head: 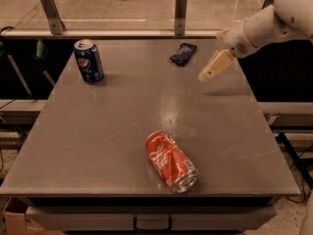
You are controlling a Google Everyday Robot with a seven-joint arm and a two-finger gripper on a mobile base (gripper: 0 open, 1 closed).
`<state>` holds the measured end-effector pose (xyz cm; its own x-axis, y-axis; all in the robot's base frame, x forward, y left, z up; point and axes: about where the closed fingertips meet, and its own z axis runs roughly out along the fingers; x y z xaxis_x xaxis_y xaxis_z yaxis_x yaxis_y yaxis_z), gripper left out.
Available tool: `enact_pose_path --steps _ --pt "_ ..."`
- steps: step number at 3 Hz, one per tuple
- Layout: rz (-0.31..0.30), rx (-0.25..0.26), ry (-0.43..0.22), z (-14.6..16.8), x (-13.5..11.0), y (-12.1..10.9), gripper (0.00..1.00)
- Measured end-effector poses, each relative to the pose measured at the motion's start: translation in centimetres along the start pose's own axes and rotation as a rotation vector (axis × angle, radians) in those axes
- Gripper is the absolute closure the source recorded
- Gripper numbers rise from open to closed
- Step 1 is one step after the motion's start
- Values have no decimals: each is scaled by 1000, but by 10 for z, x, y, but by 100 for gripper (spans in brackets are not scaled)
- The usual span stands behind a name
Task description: Move rxbar blueberry near coke can
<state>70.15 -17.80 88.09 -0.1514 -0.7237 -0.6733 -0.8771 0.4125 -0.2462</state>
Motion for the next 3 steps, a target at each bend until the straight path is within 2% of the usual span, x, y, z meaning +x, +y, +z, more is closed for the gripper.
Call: enact_pose_path --steps 1,3 --pt "93 17 -53 34 -14 -21 0" --pt "276 33 -111 92 -36 -39 0"
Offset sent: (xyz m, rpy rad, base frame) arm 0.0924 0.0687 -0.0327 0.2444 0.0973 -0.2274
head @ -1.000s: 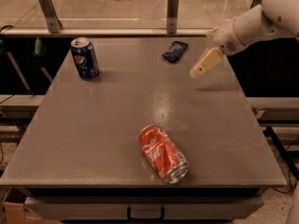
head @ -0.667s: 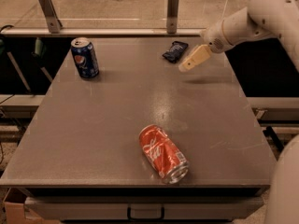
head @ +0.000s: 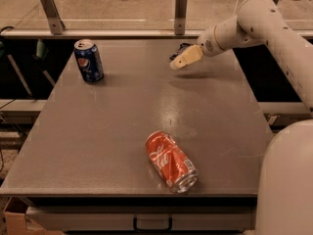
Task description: Move rxbar blueberry near coke can
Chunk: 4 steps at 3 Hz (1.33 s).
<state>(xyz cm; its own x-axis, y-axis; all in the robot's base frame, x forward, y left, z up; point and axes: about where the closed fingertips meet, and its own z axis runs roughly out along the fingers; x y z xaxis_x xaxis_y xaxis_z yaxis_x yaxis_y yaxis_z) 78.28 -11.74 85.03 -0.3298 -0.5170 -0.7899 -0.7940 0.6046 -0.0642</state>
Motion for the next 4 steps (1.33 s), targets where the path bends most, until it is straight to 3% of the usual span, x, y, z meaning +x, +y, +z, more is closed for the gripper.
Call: enact_pose_path --steps 1,2,4 --pt "59 21 -9 17 -2 -14 18" --pt "77 20 -28 27 -2 -21 42" --pt "58 8 -46 30 0 -21 88"
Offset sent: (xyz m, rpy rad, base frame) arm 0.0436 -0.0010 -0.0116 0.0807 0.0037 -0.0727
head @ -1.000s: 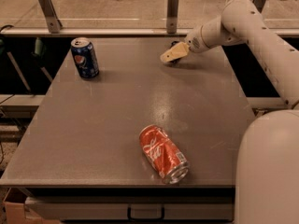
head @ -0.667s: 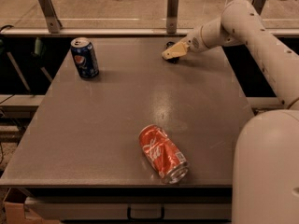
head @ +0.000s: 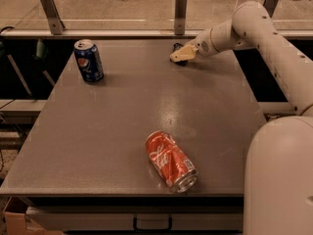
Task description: Move rxbar blueberry near coke can
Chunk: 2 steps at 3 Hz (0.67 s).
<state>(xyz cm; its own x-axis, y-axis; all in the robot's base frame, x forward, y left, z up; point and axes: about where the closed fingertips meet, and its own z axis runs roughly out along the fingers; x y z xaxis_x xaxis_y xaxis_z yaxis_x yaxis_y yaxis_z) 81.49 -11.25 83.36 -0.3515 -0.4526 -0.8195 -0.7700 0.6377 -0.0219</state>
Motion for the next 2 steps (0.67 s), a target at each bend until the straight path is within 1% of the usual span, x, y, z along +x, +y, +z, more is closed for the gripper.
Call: enact_pose_path --steps 1,2 --pt "-75 -14 -29 -13 -13 9 100" --pt "-219 -52 -66 -45 -41 30 100"
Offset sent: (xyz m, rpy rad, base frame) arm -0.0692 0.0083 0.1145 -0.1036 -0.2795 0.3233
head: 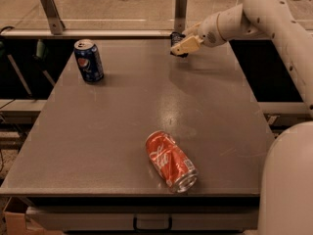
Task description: Move rxbar blueberry near coke can
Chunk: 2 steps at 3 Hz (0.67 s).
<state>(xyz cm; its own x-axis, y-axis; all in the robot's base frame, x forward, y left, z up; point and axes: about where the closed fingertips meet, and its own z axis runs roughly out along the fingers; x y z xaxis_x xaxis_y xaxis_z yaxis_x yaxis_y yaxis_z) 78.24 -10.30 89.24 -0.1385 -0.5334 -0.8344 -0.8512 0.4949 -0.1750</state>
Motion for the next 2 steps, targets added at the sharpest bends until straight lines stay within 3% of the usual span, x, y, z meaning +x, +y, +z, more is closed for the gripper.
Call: enact_pose_path --steps 2 --pt "-17 -12 3 4 1 3 100"
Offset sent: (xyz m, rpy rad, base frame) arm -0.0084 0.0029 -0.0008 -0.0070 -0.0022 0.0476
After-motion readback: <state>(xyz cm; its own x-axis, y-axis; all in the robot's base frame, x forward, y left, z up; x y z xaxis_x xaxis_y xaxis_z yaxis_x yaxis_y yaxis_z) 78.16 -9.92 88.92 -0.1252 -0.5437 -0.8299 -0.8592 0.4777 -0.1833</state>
